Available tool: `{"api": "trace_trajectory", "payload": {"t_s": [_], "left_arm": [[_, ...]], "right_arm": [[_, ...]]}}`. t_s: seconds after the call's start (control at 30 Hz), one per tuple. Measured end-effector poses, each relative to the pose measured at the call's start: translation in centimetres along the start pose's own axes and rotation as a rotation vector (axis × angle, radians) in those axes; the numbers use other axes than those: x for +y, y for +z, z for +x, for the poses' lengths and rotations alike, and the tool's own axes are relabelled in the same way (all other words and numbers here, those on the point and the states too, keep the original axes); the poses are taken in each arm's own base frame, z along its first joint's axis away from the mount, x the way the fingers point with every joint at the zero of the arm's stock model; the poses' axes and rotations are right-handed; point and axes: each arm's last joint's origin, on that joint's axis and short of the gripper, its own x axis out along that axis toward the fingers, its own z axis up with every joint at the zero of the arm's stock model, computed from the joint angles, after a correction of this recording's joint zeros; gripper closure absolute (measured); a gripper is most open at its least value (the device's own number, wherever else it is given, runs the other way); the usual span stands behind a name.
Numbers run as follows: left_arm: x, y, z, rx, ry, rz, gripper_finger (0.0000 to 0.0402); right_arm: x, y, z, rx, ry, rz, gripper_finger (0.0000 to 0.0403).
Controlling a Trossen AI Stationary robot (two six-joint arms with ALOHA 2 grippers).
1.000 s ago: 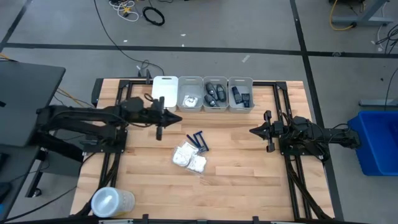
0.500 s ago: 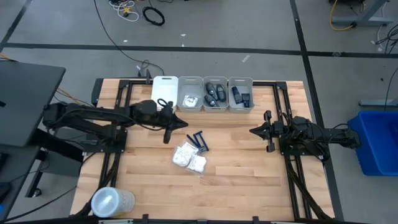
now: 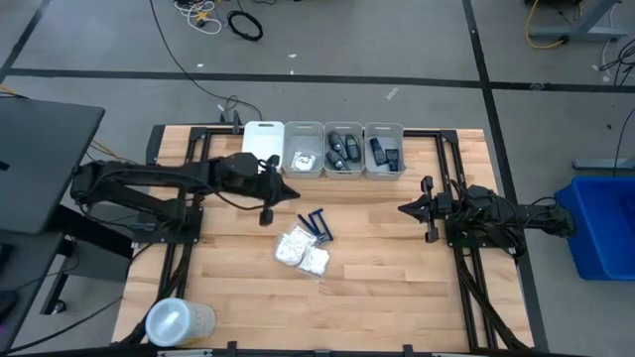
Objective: Pick & Place Travel size toiletries
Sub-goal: Put the blue razor into the white bin
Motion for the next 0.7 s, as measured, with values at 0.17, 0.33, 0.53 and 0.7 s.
{"api": "trace_trajectory", "payload": {"t_s": [0.17,0.33,0.53,0.7], "left_arm": [[0.2,0.8,-0.2,0.029,0.026,0.079,0.0386],[0.4,1.2,1.1,0.136,0.006,0.134,0.0386],[0.6,1.9,2.8,0.246,-0.026,0.192,0.0386],[0.7,2.0,4.4,0.273,-0.061,0.206,0.0386]], "right_arm": [[0.0,0.0,0.0,0.000,0.000,0.000,0.0389],[0.0,0.0,0.0,0.000,0.000,0.000,0.0389],[0.0,0.0,0.0,0.000,0.000,0.000,0.0389],[0.0,0.0,0.0,0.000,0.000,0.000,0.0389]]}}
